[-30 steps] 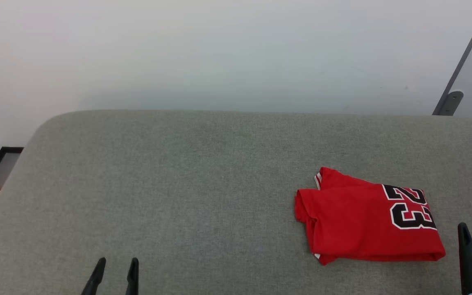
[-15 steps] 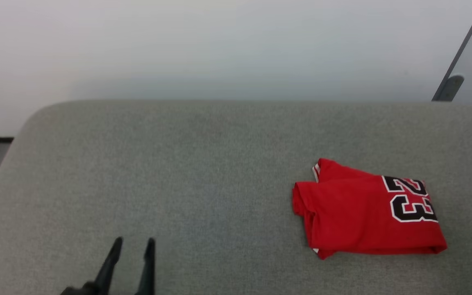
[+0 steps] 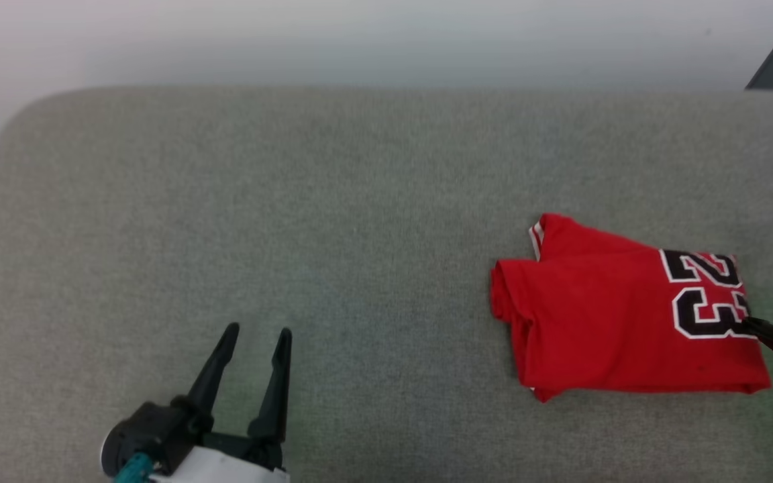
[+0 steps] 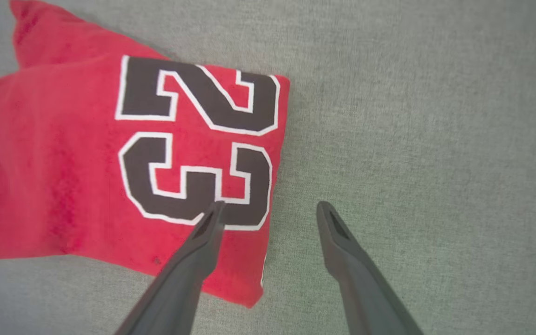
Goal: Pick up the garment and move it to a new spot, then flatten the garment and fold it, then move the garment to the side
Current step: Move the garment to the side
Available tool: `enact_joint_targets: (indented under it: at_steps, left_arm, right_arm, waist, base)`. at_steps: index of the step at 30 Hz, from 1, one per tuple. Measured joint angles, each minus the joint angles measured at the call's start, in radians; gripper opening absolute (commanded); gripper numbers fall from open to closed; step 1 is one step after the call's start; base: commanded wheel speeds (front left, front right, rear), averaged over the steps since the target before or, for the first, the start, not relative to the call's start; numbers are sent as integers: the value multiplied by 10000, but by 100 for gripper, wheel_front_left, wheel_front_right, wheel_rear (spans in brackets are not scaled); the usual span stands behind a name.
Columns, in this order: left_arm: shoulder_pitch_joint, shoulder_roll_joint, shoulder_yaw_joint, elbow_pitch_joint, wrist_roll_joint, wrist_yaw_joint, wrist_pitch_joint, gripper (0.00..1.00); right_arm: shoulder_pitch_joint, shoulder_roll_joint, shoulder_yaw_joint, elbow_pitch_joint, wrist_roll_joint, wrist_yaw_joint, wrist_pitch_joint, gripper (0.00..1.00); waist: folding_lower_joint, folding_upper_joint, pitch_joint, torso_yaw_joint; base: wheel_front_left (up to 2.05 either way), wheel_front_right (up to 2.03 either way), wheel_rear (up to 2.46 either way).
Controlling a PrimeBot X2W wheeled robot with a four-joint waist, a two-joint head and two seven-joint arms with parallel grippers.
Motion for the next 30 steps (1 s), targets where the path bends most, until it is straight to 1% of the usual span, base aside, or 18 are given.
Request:
enact_joint_targets:
  at_steps: [4, 7, 12, 13, 14, 15, 18, 23, 30]
  left_arm:
    - [-394, 61, -199, 35, -21, 0, 0, 100]
    - [-749, 121, -380, 81, -50, 0, 0, 100]
    - [-1179, 211, -593, 263, -50, 0, 0, 100]
    - [-1236, 240, -623, 290, -50, 0, 0, 100]
    - [-1289, 263, -646, 324, -50, 0, 0, 100]
    - [-1334, 297, -667, 351, -50, 0, 0, 100]
    - [-1509, 460, -823, 418, -6, 0, 0, 100]
    - [-1956, 639, -1011, 368, 140, 0, 0, 100]
    - [-3080, 1212, -1336, 234, 316, 0, 0, 100]
  right_arm:
    - [-503, -192, 510, 543, -98, 0, 407, 100]
    - [-650, -355, 1049, 932, -263, 0, 508, 100]
    - [-1052, -295, 1438, 1269, -107, -2, 31, 100]
    - [-1112, -291, 1509, 1298, -46, -2, -132, 45]
    - [-1155, -286, 1576, 1354, 77, -4, -288, 25]
    - [-1180, -291, 1651, 1381, 132, -6, -462, 0]
    - [-1337, -251, 1985, 1413, 374, 4, -1034, 0]
    - [-1463, -213, 2050, 1567, 821, 40, -1948, 0]
    - [-1776, -754, 1323, 2104, 884, 2, -3438, 0]
  waist:
    - [0, 0, 500, 12]
    - [0, 0, 875, 39]
    - [0, 0, 1414, 81]
    - [1, 0, 1495, 75]
    - [0, 0, 1564, 57]
    - [1, 0, 1610, 20]
    - [0, 0, 1683, -154]
    - [1, 0, 1694, -671]
    - [0, 0, 1826, -1691]
  base:
    - [0, 0, 0]
    - [0, 0, 0]
    - [0, 0, 0]
    - [0, 0, 0]
    - [0, 0, 0]
    - [0, 0, 0]
    - [0, 0, 0]
    - [0, 0, 0]
    - [0, 0, 0]
